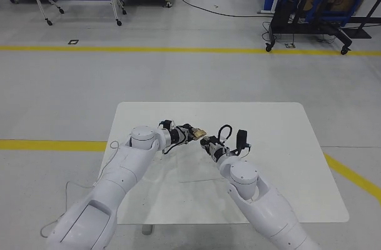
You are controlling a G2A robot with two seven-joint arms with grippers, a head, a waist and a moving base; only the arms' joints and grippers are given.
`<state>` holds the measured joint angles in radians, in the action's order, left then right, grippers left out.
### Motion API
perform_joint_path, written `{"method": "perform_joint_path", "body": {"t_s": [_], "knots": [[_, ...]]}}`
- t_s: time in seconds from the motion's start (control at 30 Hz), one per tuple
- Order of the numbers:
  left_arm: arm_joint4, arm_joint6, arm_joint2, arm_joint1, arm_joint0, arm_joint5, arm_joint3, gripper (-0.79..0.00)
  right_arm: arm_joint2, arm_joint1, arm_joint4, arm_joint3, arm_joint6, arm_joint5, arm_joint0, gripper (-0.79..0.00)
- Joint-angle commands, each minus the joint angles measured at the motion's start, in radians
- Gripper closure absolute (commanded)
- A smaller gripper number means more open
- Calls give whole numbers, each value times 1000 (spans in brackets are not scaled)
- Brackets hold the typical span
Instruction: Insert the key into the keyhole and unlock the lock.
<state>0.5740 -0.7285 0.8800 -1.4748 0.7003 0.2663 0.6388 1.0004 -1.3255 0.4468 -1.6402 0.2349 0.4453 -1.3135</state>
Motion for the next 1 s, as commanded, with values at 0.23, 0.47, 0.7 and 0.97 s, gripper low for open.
{"method": "perform_joint_path", "body": {"t_s": [0.23,0.47,0.7,0.97], "knots": [[-8,-6,7,-3,2,1,-1,0,-1,-12,-21,11,21,-3,5,0],[-17,-10,11,-5,3,2,-2,0,-4,-22,-24,32,18,-7,18,0],[-22,-11,18,-7,4,4,-2,0,11,-27,-30,31,8,-18,10,-391],[-19,-16,32,-8,6,-16,5,0,35,-21,-85,-17,-39,-43,-33,-446]]}}
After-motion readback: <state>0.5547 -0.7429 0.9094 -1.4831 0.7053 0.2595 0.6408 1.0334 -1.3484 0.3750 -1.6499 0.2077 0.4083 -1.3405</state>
